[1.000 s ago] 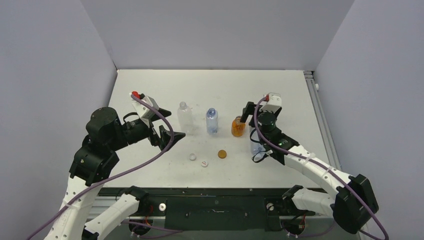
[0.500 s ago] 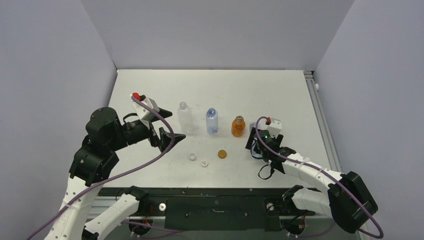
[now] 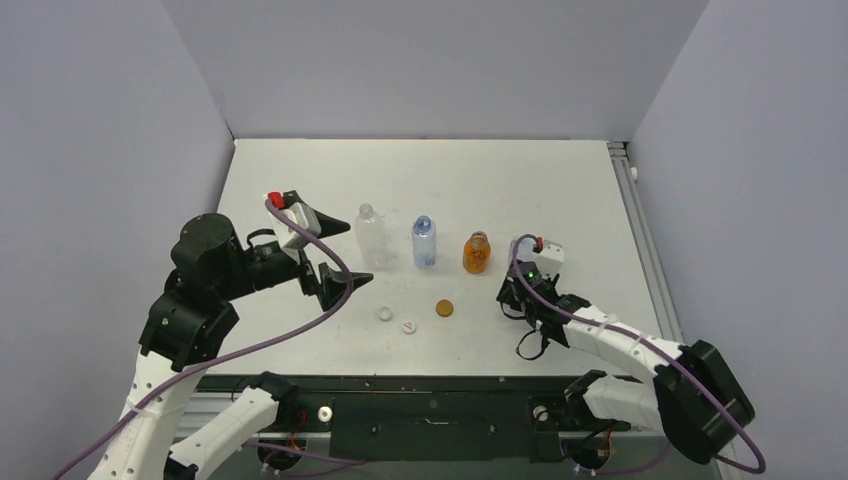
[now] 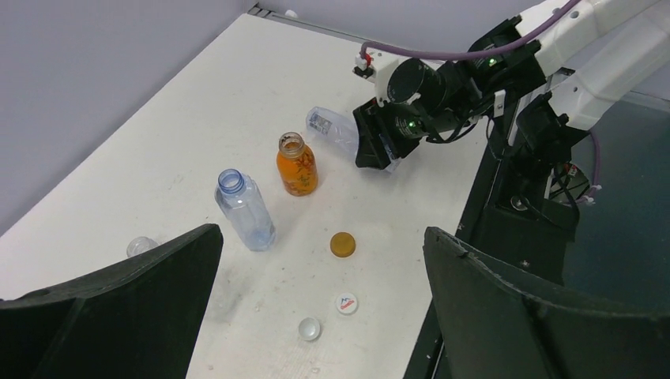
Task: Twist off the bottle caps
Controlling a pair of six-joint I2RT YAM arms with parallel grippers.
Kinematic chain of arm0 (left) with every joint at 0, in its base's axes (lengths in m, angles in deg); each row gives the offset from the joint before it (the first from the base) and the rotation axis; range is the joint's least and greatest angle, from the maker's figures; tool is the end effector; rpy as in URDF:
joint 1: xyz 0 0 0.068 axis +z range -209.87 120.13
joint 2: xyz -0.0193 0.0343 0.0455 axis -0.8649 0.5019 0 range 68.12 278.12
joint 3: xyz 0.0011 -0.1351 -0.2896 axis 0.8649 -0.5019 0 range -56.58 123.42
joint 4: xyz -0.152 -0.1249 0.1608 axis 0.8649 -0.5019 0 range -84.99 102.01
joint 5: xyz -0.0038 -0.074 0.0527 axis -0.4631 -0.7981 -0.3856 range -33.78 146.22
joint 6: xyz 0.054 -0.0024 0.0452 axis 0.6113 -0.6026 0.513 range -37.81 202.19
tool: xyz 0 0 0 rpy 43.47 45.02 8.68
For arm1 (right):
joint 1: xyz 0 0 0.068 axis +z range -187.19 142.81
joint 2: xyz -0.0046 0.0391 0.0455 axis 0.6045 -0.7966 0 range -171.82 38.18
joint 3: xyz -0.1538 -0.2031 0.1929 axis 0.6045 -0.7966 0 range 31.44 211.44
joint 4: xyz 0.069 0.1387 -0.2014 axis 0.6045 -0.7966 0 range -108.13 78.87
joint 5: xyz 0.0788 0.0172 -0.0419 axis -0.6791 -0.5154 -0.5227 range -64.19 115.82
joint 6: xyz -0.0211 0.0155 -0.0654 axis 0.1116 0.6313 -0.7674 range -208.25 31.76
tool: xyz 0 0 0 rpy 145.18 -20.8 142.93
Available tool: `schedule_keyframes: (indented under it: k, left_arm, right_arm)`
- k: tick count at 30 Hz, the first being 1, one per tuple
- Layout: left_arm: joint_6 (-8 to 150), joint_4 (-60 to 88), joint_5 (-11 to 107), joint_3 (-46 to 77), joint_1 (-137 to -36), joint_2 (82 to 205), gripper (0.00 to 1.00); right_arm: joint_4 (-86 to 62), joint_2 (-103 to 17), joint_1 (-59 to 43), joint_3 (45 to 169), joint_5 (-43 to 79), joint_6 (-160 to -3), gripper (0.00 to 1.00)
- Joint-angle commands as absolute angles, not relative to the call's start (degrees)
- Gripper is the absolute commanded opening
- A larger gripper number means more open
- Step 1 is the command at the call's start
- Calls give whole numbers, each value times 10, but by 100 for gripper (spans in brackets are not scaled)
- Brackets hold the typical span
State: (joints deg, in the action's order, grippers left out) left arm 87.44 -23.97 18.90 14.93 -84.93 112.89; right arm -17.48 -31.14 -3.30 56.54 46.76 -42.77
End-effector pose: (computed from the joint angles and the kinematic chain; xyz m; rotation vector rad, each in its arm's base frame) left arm 0.0772 -0.0746 0.4743 0.9153 1.5127 -0.8138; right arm 0.1798 0.0959 0.1843 0.3973 2.3530 0.2062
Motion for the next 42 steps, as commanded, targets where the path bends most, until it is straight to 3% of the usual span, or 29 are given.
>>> schedule_keyframes:
  k: [1, 7, 12, 16, 19, 26, 37, 42]
  left_arm:
    - [924, -174, 151, 164, -851, 1121, 97]
    - [1088, -127, 136, 168, -853, 1109, 97]
    - [1375, -129, 133, 137, -854, 1085, 97]
    - [1605, -88, 132, 51, -855, 1042, 97]
    - [1671, -32, 128, -1, -856, 1019, 97]
    - [1805, 28, 122, -47, -860, 1016, 97]
    - [1829, 0, 140, -43, -871, 1021, 100]
    - [1842, -48, 149, -14, -874, 1027, 77]
  right_arm:
    - [-235, -189, -29, 623, 498, -439, 31]
    - [-378, -89, -29, 790, 449, -500, 31]
    - [-448, -183, -20, 1022, 221, -539, 32]
    - [-503, -275, 69, 1174, 166, -567, 34]
    - [-539, -330, 141, 1262, 152, -577, 35]
    - [-549, -410, 218, 1340, 114, -581, 35]
    - [-578, -484, 263, 1421, 86, -583, 33]
    - [-594, -495, 264, 1440, 90, -590, 33]
